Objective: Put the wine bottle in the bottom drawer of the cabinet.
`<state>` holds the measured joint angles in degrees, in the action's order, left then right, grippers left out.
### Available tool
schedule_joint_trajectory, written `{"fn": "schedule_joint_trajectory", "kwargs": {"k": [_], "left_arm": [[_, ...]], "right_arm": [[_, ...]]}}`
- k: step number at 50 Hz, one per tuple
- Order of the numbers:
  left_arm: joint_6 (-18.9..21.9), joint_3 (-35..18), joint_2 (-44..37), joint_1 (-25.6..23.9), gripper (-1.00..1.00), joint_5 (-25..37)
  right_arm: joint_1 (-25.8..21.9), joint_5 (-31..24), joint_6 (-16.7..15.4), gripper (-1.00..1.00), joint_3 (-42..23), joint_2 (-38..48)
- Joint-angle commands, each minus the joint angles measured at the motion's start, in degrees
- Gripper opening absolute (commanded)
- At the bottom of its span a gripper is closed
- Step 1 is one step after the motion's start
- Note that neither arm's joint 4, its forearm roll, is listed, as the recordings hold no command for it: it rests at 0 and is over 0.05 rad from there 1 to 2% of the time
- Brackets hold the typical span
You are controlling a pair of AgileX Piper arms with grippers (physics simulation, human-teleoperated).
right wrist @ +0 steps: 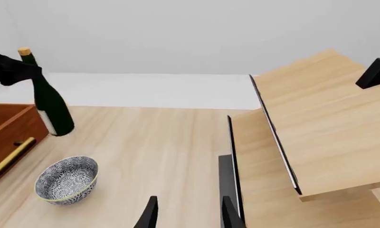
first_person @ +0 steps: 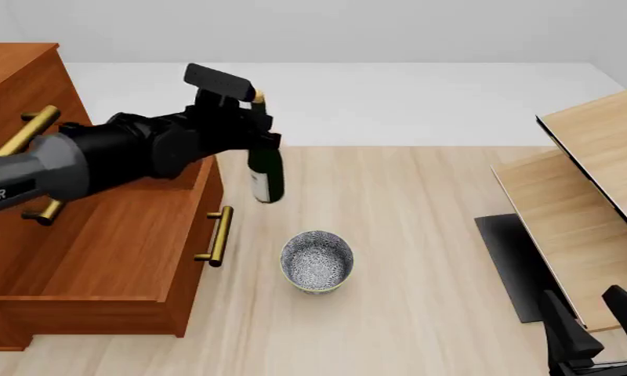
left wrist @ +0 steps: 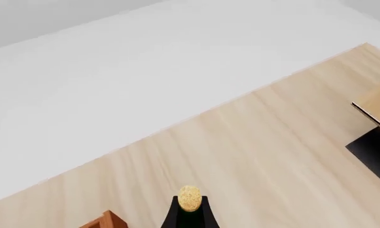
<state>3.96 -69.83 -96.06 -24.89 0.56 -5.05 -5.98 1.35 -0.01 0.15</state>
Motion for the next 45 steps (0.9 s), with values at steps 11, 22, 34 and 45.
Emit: {"fn": "schedule_joint_trajectory", "kwargs": {"k": [11,22,34,45], "left_arm": [[0.13,-1.02,15.22,0.27,-1.0,6.94],[0.39,0.53,23.07,2.63,-1.0,10.18],[1.5,4.5,30.19,5.95,-1.0,12.05],[1.02,6.01,37.71,8.22,-1.0,16.32]], "right_arm": [[-0.25,0.76,-0.19,1.0,-0.01,0.32],[-0.53,1.02,-0.42,1.0,-0.02,0.24],[-1.02,1.11,-0.58,1.0,-0.01,0.45],[-1.22,1.39,-0.73,1.0,-0.02,0.7]]}}
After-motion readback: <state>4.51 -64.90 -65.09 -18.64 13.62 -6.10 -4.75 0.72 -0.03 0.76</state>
